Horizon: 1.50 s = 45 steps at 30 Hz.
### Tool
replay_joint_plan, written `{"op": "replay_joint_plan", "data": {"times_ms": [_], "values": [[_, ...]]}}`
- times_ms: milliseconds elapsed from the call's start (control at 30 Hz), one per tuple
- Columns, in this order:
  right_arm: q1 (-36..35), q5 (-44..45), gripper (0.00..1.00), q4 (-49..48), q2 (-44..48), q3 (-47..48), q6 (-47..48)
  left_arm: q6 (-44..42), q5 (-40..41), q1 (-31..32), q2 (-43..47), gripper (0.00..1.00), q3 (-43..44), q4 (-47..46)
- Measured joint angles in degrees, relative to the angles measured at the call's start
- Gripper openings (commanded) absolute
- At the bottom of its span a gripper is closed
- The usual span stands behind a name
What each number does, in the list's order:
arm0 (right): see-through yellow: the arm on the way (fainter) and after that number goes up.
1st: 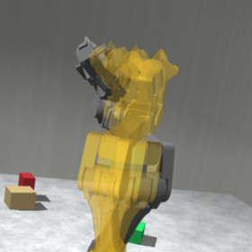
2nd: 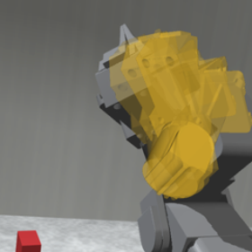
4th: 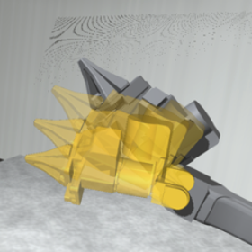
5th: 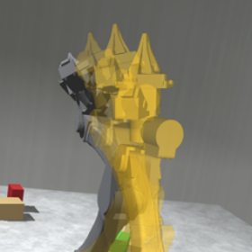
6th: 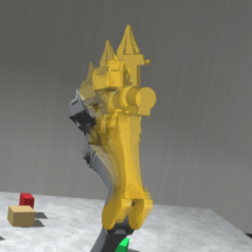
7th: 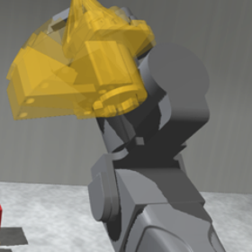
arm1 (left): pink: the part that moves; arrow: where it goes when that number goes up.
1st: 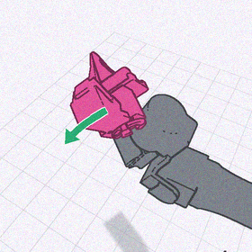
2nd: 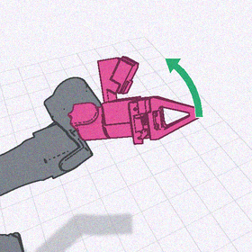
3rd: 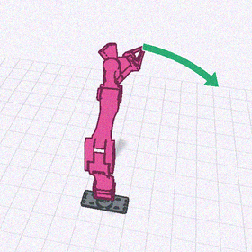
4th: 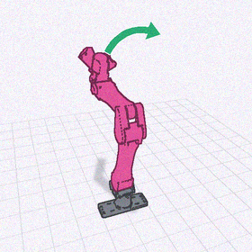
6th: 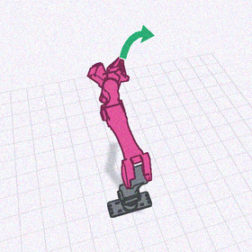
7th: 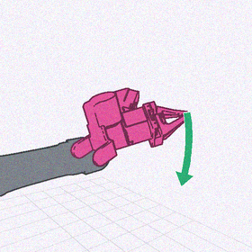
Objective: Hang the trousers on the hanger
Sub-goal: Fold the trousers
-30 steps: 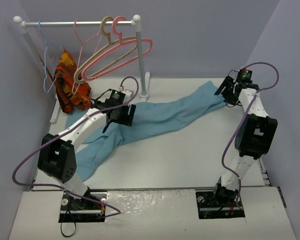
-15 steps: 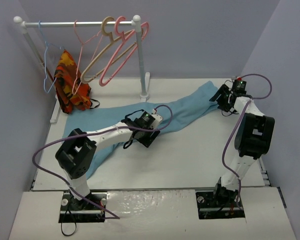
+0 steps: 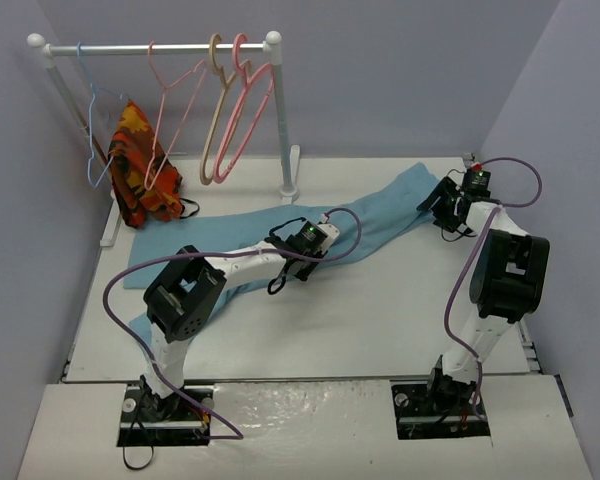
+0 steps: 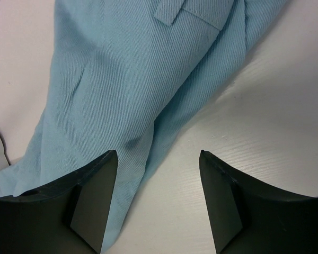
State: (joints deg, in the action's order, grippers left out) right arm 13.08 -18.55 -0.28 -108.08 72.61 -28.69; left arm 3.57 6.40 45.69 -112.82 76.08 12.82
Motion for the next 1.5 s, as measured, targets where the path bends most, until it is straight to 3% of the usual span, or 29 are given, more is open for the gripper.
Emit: {"op": "replay_joint_plan", "data": {"times_ms": [300, 500, 733, 967, 1500], "values": [[0.1, 0.0, 0.60, -0.6, 1.2, -0.4, 0.0, -1.6, -0.1, 0.0, 1.1, 0.00, 0.3, 0.5], [1.4, 0.0, 0.61, -0.6, 3.0, -0.4, -0.2, -2.0, -2.6, -0.1, 7.8, 0.00, 7.2, 9.9], [3.6, 0.3, 0.61, -0.7, 5.0, 0.2, -1.0, 1.7, -10.8, -0.4, 16.7, 0.00, 13.6, 17.3], [3.3, 0.2, 0.60, -0.8, 4.1, 2.7, -2.3, 4.0, -15.7, -0.4, 18.0, 0.00, 12.3, 20.7], [0.6, 0.1, 0.57, -4.6, -5.8, 3.3, -5.0, 6.0, -16.9, -0.4, 18.0, 0.00, 3.5, 19.4]]}}
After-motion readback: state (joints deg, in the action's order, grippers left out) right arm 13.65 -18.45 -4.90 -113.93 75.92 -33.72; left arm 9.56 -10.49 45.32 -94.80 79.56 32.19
